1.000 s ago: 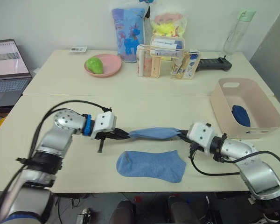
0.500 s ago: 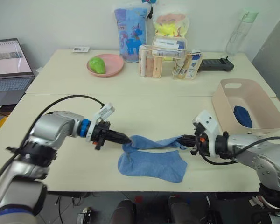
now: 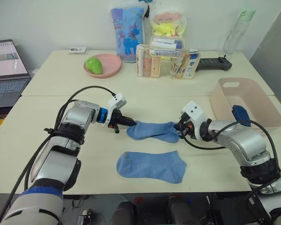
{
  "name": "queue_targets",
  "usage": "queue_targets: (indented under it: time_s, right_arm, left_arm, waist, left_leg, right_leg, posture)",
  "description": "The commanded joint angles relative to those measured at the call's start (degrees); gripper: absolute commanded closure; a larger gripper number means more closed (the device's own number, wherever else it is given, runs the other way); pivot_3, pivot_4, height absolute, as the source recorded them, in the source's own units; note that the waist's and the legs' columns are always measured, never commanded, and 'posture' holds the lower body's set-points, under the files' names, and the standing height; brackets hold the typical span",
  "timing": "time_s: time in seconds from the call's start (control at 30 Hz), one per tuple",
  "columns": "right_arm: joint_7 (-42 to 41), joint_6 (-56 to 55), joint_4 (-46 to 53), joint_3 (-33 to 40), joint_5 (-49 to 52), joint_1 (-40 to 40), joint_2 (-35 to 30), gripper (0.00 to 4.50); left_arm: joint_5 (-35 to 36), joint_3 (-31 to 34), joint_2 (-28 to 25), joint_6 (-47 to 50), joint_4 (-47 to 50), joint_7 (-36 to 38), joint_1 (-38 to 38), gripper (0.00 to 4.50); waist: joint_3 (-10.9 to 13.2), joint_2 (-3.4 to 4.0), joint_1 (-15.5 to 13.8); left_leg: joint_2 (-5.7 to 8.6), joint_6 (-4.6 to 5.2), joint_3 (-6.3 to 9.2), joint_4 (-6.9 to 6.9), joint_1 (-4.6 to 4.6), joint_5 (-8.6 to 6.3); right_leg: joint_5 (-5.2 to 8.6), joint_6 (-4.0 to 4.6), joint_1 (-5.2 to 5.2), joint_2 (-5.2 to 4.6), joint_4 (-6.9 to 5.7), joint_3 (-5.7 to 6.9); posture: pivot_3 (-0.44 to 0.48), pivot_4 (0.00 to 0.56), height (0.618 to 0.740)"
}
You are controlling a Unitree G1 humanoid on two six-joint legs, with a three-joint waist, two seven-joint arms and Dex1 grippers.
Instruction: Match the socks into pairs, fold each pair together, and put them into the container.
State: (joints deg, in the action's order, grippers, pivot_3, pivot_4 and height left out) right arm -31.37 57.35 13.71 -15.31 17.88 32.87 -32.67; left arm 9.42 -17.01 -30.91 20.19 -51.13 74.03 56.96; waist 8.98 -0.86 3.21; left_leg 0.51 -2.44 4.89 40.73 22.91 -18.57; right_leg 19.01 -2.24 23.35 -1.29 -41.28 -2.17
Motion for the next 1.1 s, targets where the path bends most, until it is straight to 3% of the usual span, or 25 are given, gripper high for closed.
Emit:
queue_targets:
  time_s: [0.03, 0.13, 0.17, 0.23, 0.4, 0.5, 0.67, 0.9, 0.97, 1.0, 1.1]
  right_arm:
    - [1.5, -6.8, -2.4, -0.03, -4.64, 2.52, 0.56, 3.8]
    - [1.55, -9.05, -3.15, 1.11, -5.9, 3.21, 0.89, 2.83]
    - [1.49, -9.6, -3.07, 1.18, -6.46, 3.2, 0.65, 2.48]
    - [1.45, -10.04, -1.5, 1.62, -7.19, 2.6, -0.02, 1.8]
    - [2.38, -8.48, 5.71, 4.81, -7.24, -0.79, -0.84, 0.02]
    - [3.56, -6.5, 10.44, 8.02, -5.61, -3.98, 0.94, 0.0]
    - [10.38, -5.06, 14.42, 10.37, -5.42, -11.23, 9.17, 0.0]
    - [16.09, -7.89, 6.94, 7.7, -8.61, -13.09, 16.37, 0.0]
    - [16.84, -8.62, 4.33, 7.86, -9.27, -12.98, 17.35, 0.0]
    - [17.26, -8.43, 3.18, 8.1, -9.48, -12.96, 17.75, 0.18]
    - [16.26, -5.65, 2.36, 8.75, -8.06, -13.39, 18.12, 0.94]
  left_arm:
    - [-2.49, 3.17, 0.74, -6.84, -3.59, -4.72, 2.29, 4.5]
    - [-4.61, 4.23, 0.94, -13.56, -5.76, -7.7, 3.37, 4.5]
    - [-4.39, 4.9, 1.07, -13.39, -6.12, -7.74, 3.87, 4.31]
    - [-3.73, 6.22, 0.91, -13.48, -5.08, -7.0, 3.72, 3.91]
    - [-1.88, 10.4, -1.43, -10.03, 0.05, -5.52, 1.09, 2.31]
    - [-0.48, 12.75, -3.3, -5.55, 2.99, -4.92, -1.02, 1.45]
    - [3.45, 16.01, -2.38, 3.5, 11.05, -5.68, -8.39, 0.01]
    - [1.35, 16.12, 2.87, 6.81, 13.33, -16.54, -12.1, 0.01]
    - [1.48, 15.68, 3.57, 6.26, 12.58, -16.2, -12.2, 0.01]
    - [1.3, 15.21, 4.23, 6.14, 12.37, -16.55, -12.3, 0.0]
    - [1.17, 13.96, 5.78, 7.57, 12.94, -16.9, -12.78, 0.6]
  waist:
    - [0.0, 0.0, 0.0]
    - [0.0, 0.0, 0.0]
    - [0.0, 0.0, 0.0]
    - [0.0, 0.0, 0.01]
    - [0.0, 0.0, 0.02]
    - [-0.01, 0.0, 0.17]
    - [-0.06, -0.01, 0.13]
    - [-0.18, -0.11, -0.2]
    - [-0.18, -0.11, -0.25]
    - [-0.19, -0.1, -0.25]
    - [-0.21, -0.08, -0.45]
  left_leg:
    - [0.0, 0.0, -0.02, 0.0, 0.01, 0.0]
    - [0.01, -0.01, -0.07, 0.01, 0.04, 0.0]
    - [0.01, -0.01, -0.06, 0.01, 0.04, 0.0]
    - [0.0, -0.01, -0.05, 0.01, 0.06, 0.0]
    - [0.01, -0.01, -0.05, 0.0, 0.07, 0.0]
    - [-0.01, -0.01, -0.03, 0.0, 0.07, 0.0]
    - [-0.02, -0.01, 0.04, 0.02, 0.04, 0.0]
    - [0.04, -0.02, 0.02, 0.07, 0.01, 0.01]
    - [0.07, -0.02, -0.01, 0.06, -0.02, 0.01]
    - [0.07, -0.02, -0.05, 0.06, -0.03, 0.01]
    - [0.1, -0.02, -0.07, 0.07, -0.03, 0.01]
  right_leg:
    - [0.0, 0.0, 0.02, -0.02, -0.02, -0.02]
    - [0.0, 0.0, 0.1, -0.03, -0.07, -0.05]
    - [0.0, 0.0, 0.1, -0.03, -0.06, -0.04]
    - [0.0, 0.0, 0.11, -0.03, -0.06, -0.03]
    - [0.0, 0.0, 0.12, -0.05, -0.07, -0.04]
    - [0.0, 0.0, 0.12, -0.04, -0.1, -0.04]
    - [0.0, 0.0, 0.16, -0.04, -0.31, -0.07]
    - [0.0, 0.0, 0.16, -0.05, -0.38, -0.08]
    - [0.0, 0.0, 0.14, -0.05, -0.38, -0.09]
    - [0.0, 0.0, 0.14, -0.05, -0.38, -0.11]
    - [0.0, -0.01, 0.14, -0.06, -0.39, -0.11]
  posture:
    - [0.0, 0.15, 0.703]
    - [0.0, 0.15, 0.703]
    - [0.0, 0.15, 0.703]
    - [0.0, 0.15, 0.703]
    - [0.0, 0.15, 0.703]
    - [0.0, 0.15, 0.703]
    - [0.0, 0.15, 0.703]
    - [0.0, 0.15, 0.703]
    - [0.0, 0.15, 0.703]
    - [0.0, 0.15, 0.703]
    - [0.0, 0.15, 0.703]
